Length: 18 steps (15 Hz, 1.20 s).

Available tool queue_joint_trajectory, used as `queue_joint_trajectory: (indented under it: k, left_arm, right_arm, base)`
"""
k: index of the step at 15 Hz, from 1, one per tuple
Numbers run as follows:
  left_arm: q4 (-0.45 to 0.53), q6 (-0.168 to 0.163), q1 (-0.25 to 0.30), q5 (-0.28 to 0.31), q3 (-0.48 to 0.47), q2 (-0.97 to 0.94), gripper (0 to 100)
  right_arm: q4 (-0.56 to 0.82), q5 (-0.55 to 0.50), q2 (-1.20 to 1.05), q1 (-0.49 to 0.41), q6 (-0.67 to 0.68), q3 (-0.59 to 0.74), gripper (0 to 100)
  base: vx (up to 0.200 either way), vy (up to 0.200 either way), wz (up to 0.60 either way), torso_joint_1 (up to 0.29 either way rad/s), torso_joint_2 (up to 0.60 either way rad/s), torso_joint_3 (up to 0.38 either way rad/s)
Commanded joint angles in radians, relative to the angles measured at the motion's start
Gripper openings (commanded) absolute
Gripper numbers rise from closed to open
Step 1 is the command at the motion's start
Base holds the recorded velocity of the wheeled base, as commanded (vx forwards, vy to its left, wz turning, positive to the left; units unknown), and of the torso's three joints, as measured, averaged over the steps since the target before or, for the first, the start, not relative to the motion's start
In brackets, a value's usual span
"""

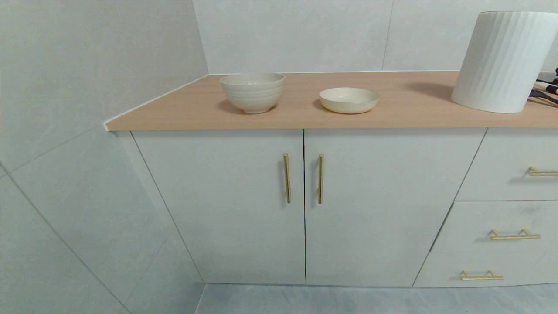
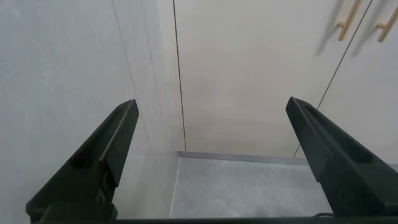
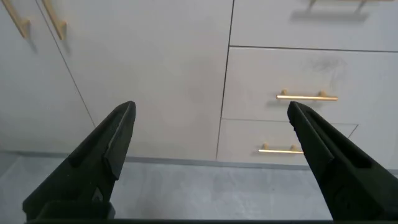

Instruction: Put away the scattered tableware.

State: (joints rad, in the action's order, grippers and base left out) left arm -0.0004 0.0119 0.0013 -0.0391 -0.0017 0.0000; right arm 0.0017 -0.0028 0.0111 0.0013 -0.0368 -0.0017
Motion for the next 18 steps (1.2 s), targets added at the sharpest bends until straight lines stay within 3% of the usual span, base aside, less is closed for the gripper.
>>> queue_joint_trajectory:
  k: [1, 2, 5, 7, 9, 13, 16, 18]
  left_arm:
    - [0.0, 0.0, 0.0, -0.001, 0.0, 0.0, 100]
    - [-0.001, 0.0, 0.0, -0.001, 0.0, 0.0, 100]
    - [-0.001, 0.0, 0.0, -0.001, 0.0, 0.0, 100]
    - [-0.001, -0.001, 0.0, -0.001, 0.0, 0.0, 100]
    - [0.0, -0.009, 0.0, -0.001, 0.0, 0.0, 100]
    - [-0.001, -0.012, 0.0, 0.001, 0.0, 0.0, 100]
    - [-0.001, -0.006, 0.0, -0.001, 0.0, 0.0, 100]
    - [-0.001, -0.001, 0.0, -0.001, -0.001, 0.0, 100]
  right_arm:
    - [0.0, 0.0, 0.052, 0.0, -0.02, -0.001, 100]
    - [-0.002, 0.004, 0.093, 0.005, -0.023, -0.014, 100]
    - [-0.009, 0.07, 0.382, 0.042, 0.023, -0.281, 100]
    - [-0.02, 0.179, 0.759, 0.155, 0.026, -0.497, 100]
    - [-0.071, 0.181, 1.024, 0.256, 0.044, -0.636, 100]
    - [-0.256, 0.168, 1.437, 0.471, 0.097, -0.788, 100]
    - [-0.431, 0.176, 1.61, 0.494, 0.098, -0.827, 100]
    - [-0.443, 0.175, 1.73, 0.525, 0.133, -0.957, 100]
  base:
    - [0.0, 0.0, 0.0, 0.0, 0.0, 0.0]
    - [0.0, 0.0, 0.0, 0.0, 0.0, 0.0]
    - [0.0, 0.0, 0.0, 0.0, 0.0, 0.0]
    - [0.0, 0.0, 0.0, 0.0, 0.0, 0.0]
    - [0.0, 0.0, 0.0, 0.0, 0.0, 0.0]
    - [0.0, 0.0, 0.0, 0.0, 0.0, 0.0]
    - [0.0, 0.0, 0.0, 0.0, 0.0, 0.0]
    - [0.0, 0.0, 0.0, 0.0, 0.0, 0.0]
